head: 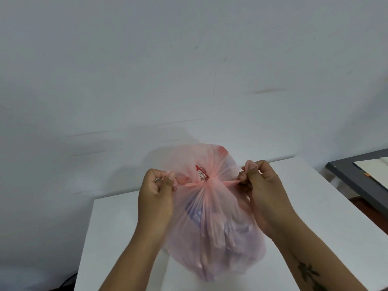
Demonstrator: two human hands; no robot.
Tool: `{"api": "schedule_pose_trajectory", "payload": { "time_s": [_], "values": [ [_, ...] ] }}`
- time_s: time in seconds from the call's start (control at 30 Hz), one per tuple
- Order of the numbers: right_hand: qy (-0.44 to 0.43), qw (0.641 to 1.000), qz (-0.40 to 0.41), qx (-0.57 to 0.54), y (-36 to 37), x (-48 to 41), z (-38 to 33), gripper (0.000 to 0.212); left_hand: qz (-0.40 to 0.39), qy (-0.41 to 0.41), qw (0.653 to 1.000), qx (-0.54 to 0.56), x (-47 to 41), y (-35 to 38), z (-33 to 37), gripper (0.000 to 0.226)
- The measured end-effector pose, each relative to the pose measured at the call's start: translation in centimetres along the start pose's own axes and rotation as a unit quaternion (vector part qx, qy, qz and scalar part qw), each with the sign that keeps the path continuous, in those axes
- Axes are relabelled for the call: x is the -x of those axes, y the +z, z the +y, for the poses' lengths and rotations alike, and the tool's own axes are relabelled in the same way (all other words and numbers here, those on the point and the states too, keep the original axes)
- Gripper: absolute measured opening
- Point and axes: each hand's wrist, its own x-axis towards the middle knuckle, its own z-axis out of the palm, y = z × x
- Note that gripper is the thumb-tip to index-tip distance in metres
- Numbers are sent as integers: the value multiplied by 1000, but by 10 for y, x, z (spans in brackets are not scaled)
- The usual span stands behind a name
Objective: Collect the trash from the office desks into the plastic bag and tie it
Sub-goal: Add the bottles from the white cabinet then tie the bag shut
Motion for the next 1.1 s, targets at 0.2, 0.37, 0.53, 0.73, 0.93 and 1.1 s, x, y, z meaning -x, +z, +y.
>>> {"api": "schedule_pose_trajectory", "payload": {
  "time_s": [0.2, 0.37, 0.53, 0.73, 0.93, 1.1],
  "values": [
    [-159, 860, -161, 458, 25, 25, 8, 69, 8, 67, 995, -80, 0, 5, -5, 13],
    [-235, 680, -109, 686, 33, 10, 23, 78, -21, 207, 947, -243, -11, 2, -17, 5],
    [-244, 682, -150, 673, 28, -6, 49, 57, -135, 262, 922, -253, -29, 5, -4, 29],
    [-325, 788, -88, 516, 14, -3, 59, 20, -246, 359, 812, -389, -31, 15, -20, 41],
    [-228, 849, -140, 456, 0, -2, 51, 72, -200, 392, 796, -415, -14, 11, -29, 42],
    [-217, 801, -203, 520, -18, -6, 46, 56, -224, 416, 761, -444, -15, -1, -35, 47]
  ]
}}
